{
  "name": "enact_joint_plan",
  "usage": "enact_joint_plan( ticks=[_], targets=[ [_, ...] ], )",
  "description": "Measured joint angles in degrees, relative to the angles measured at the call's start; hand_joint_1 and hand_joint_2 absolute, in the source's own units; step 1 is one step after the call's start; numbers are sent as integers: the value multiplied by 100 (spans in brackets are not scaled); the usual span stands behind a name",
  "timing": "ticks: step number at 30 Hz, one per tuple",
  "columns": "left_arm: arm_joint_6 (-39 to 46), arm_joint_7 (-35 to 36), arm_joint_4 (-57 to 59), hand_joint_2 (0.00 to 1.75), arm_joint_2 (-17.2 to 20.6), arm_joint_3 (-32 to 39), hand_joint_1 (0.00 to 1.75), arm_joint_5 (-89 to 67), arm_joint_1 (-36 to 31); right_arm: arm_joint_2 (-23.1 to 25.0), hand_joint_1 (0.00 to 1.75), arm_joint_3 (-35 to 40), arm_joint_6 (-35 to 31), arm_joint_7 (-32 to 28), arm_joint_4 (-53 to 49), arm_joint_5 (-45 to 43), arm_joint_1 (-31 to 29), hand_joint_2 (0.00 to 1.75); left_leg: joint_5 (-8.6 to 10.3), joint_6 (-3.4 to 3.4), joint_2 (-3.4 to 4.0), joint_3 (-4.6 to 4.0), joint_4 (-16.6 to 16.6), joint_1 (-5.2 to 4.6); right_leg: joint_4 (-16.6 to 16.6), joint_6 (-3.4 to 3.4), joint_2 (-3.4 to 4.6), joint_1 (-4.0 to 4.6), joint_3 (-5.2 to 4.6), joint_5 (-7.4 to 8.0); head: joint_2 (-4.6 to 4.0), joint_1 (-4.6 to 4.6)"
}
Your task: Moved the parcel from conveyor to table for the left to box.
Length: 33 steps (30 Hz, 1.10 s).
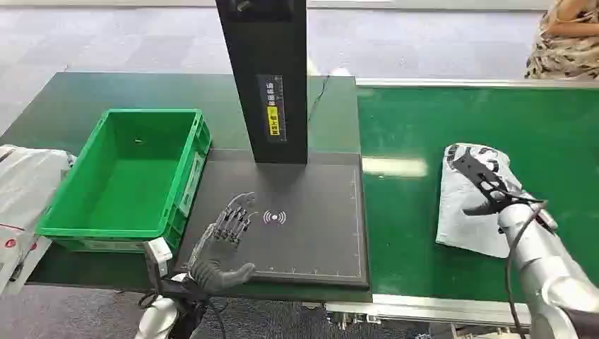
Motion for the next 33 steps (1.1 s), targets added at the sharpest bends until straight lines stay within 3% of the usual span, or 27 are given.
enact_joint_plan(
  ticks=[7, 8, 9, 24, 29, 33],
  targets=[
    [15, 33, 0, 175, 33, 0, 0, 74, 16, -129, 0, 482, 930, -170, 135, 312, 235, 175, 0, 0, -3, 0, 0, 0, -1, 1, -3, 0, 1, -1, 0, -2],
    [11, 31, 0, 175, 37, 0, 0, 83, 15, -164, 51, 520, 1058, -256, 138, 301, 264, 175, 0, 0, -2, 0, 0, 0, -1, 1, -3, 0, 1, -1, 0, -2],
    [9, 28, 0, 175, 42, 0, 0, 83, 15, -186, 175, 557, 1152, -331, 142, 288, 286, 175, 0, 0, -2, 1, 0, 0, -1, 2, -3, 0, 2, -1, 0, 0],
    [94, 0, -61, 175, 96, 0, 0, 76, 98, -223, 175, 780, 852, -553, 39, 238, 328, 175, 0, 1, -2, 10, 0, 2, 0, 2, -5, 1, 19, -2, 0, -2],
    [188, 48, -241, 175, 116, 2, 0, 83, 202, -98, 175, 782, 287, -665, -22, 124, 339, 175, 0, 0, -2, 9, -1, 2, 1, 2, -5, 1, 18, -2, 0, 0],
    [267, 87, -439, 175, 114, 37, 0, 83, 361, 50, 175, 680, -552, -966, -186, -140, 373, 175, 0, 0, 0, 5, -1, 2, 2, 2, -3, 1, 11, -2, 0, 0]
  ],
)
